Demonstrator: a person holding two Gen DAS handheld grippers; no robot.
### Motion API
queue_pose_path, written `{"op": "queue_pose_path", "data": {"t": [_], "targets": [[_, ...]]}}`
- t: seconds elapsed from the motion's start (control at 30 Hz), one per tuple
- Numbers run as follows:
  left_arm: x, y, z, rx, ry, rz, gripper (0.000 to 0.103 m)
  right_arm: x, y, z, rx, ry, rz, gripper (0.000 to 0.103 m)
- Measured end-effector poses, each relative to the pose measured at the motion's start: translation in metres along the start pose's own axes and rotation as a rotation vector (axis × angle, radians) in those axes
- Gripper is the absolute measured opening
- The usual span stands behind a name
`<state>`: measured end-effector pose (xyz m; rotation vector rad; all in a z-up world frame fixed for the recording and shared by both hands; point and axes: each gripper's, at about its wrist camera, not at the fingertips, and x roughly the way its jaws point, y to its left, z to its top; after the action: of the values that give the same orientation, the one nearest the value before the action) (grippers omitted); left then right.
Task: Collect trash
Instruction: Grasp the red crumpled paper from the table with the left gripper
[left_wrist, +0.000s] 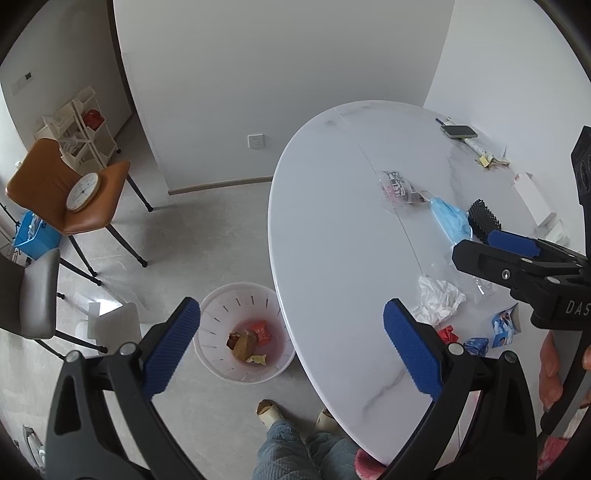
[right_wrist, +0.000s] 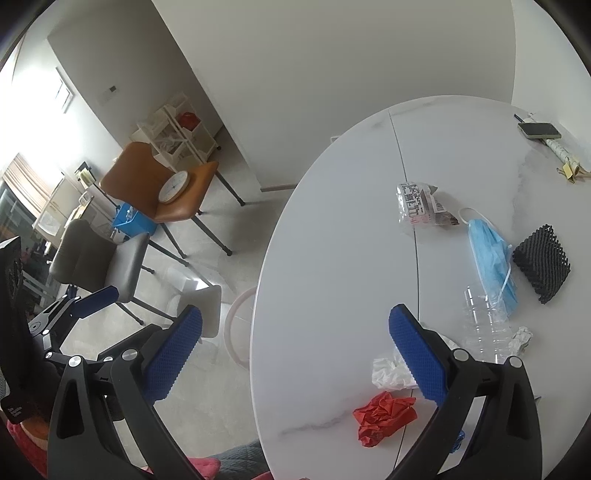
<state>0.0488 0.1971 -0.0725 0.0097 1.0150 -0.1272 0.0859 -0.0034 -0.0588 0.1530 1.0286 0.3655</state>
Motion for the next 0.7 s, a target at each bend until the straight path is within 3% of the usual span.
{"op": "queue_pose_path", "data": {"t": [0.33,0.7], "targets": [[0.013,-0.032,-0.014,0.088,0.033,-0.082,0.095,-0.012,-0.028,-0.022,0.012,0.01,-0.076,0.1],[0.055,-0.109,-0.047,0.15,0.123,-0.269,0.095,-0.025,-0.078,-0.052,0.067,0.04,-0.11,0.1]]}}
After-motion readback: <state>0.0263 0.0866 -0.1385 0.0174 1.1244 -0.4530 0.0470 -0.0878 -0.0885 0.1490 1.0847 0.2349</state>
